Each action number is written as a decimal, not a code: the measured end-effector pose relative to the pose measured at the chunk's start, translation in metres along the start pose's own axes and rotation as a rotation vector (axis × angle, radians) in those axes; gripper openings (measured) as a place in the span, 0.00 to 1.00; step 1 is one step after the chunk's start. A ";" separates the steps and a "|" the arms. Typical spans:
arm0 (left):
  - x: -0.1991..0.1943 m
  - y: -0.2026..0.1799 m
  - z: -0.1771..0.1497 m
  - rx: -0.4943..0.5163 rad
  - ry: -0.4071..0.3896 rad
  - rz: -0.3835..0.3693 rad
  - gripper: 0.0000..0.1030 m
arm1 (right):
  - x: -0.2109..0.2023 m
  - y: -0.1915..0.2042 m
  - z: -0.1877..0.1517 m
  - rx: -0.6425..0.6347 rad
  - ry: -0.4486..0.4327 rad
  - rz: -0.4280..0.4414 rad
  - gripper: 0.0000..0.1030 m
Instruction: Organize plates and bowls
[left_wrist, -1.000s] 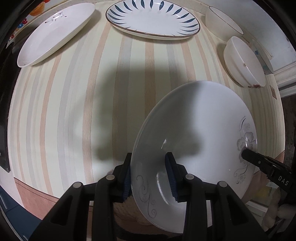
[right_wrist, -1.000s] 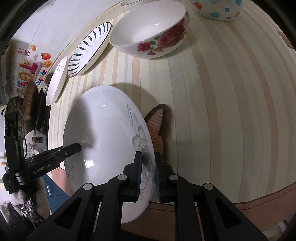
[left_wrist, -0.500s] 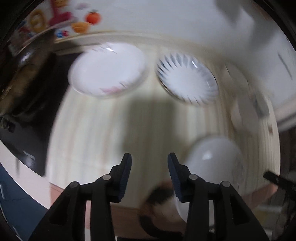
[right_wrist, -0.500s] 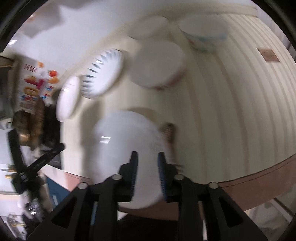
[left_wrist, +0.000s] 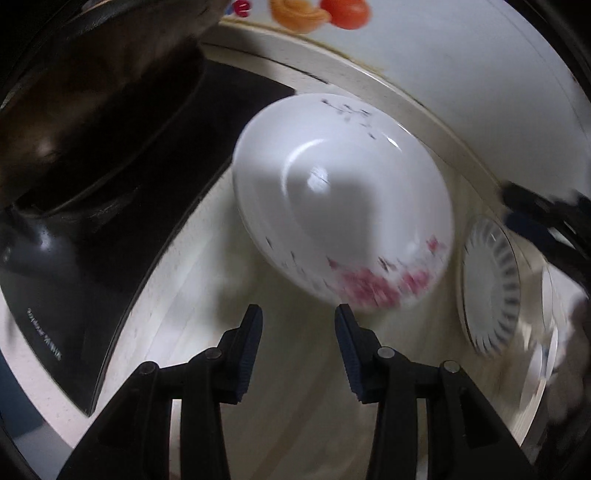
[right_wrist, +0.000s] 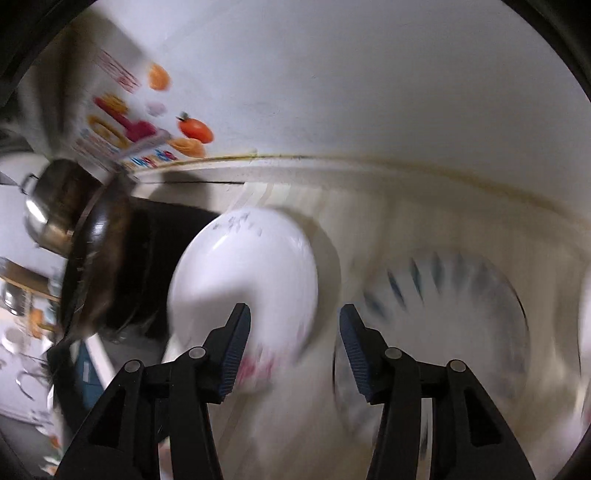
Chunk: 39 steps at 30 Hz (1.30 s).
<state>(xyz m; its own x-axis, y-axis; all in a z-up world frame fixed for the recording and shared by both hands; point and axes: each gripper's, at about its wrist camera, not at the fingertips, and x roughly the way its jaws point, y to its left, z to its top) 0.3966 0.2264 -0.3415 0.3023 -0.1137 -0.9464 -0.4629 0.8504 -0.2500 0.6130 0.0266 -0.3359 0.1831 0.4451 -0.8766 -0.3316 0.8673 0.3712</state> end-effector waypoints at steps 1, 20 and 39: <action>0.004 0.001 0.004 -0.013 0.000 0.000 0.37 | 0.020 0.000 0.015 -0.019 0.019 -0.015 0.51; 0.031 0.012 0.028 -0.112 -0.031 -0.019 0.30 | 0.116 0.005 0.057 -0.161 0.095 0.065 0.21; -0.039 -0.018 -0.008 0.089 -0.079 -0.097 0.30 | -0.014 -0.033 -0.029 -0.053 0.003 0.116 0.12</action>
<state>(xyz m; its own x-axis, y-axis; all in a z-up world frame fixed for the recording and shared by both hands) 0.3868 0.2115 -0.3013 0.4082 -0.1599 -0.8988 -0.3539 0.8798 -0.3172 0.5945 -0.0146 -0.3451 0.1380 0.5413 -0.8294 -0.3989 0.7969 0.4537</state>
